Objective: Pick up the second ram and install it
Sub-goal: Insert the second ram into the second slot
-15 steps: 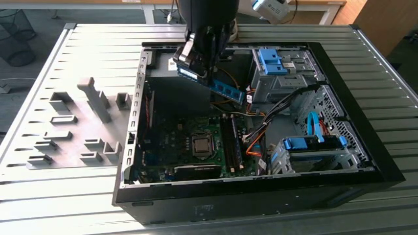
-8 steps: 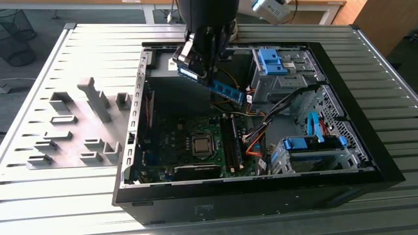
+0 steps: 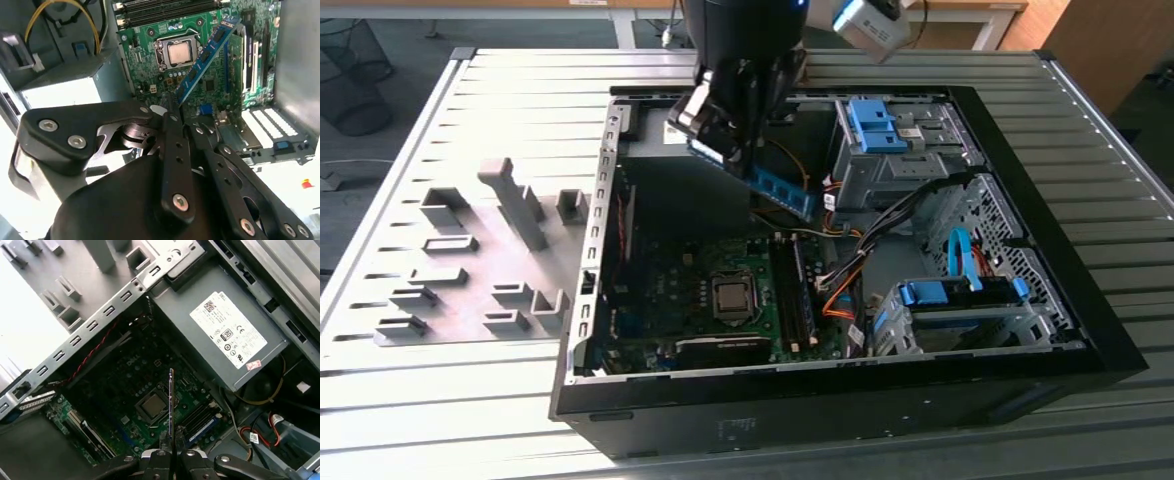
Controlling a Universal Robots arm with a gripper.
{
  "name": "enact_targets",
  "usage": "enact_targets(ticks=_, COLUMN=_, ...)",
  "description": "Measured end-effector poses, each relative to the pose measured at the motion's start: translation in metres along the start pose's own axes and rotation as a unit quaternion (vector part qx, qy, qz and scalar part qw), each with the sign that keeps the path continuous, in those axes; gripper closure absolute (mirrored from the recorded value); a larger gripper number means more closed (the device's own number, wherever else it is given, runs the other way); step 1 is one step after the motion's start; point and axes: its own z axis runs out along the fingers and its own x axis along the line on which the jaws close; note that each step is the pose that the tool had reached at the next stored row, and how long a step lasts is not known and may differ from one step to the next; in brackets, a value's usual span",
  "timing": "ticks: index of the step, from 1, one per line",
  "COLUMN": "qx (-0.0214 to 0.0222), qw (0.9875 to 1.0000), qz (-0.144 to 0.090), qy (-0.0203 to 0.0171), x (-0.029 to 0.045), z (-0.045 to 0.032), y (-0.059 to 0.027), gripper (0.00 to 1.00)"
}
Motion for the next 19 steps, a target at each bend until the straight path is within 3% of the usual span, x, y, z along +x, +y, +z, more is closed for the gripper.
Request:
enact_targets(ticks=5, qx=0.0001, qw=0.999, qz=0.046, qy=-0.0002, x=0.0, z=0.0036, y=0.0, gripper=0.86)
enact_targets(ticks=10, qx=0.0003, qw=0.9959, qz=0.091, qy=-0.0003, x=0.0, z=0.0075, y=0.0, gripper=0.86)
enact_targets(ticks=14, qx=0.0004, qw=0.9919, qz=0.127, qy=-0.0004, x=0.0, z=0.0104, y=-0.0001, gripper=0.86)
enact_targets(ticks=19, qx=0.0005, qw=0.9853, qz=0.171, qy=-0.0005, x=0.0, z=0.0137, y=-0.0001, gripper=0.86)
